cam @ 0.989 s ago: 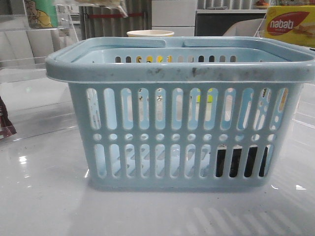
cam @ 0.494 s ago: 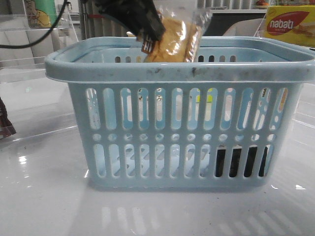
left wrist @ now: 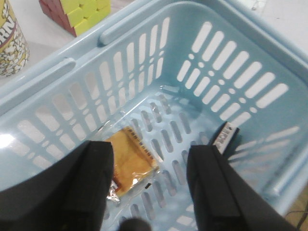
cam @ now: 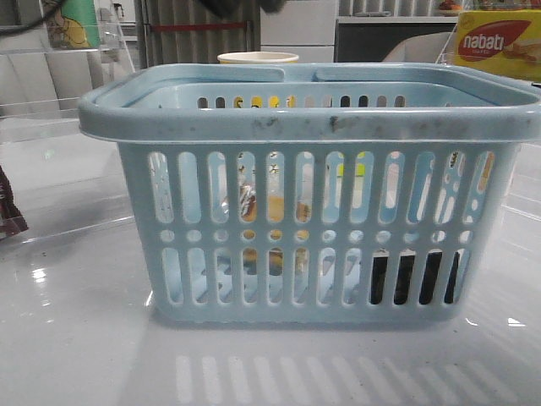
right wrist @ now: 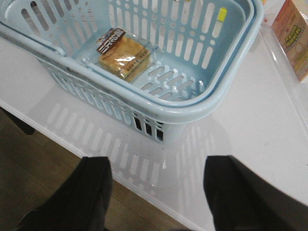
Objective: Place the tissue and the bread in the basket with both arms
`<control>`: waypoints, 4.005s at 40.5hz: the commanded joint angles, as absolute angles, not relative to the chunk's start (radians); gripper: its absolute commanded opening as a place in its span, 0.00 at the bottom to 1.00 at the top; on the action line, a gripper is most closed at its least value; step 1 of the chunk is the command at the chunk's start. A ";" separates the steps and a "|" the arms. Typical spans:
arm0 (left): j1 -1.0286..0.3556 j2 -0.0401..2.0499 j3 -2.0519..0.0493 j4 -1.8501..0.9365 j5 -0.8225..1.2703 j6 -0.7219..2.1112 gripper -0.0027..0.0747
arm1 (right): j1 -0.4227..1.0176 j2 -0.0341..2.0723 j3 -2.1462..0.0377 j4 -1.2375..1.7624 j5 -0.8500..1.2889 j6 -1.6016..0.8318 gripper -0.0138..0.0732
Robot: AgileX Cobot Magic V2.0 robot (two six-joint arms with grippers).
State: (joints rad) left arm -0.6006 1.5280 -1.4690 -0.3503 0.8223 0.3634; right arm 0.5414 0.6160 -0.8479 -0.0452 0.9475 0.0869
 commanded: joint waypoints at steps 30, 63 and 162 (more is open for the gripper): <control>-0.605 0.646 -0.856 -0.246 0.821 0.205 0.55 | 0.537 0.617 -0.874 -0.060 0.885 0.082 0.76; -0.605 0.575 -0.765 -0.050 0.746 0.151 0.28 | 0.537 0.617 -0.873 -0.060 0.892 0.082 0.24; -0.052 -0.022 0.013 -0.103 -0.091 0.151 0.15 | 0.537 0.617 -0.864 -0.060 0.907 0.082 0.22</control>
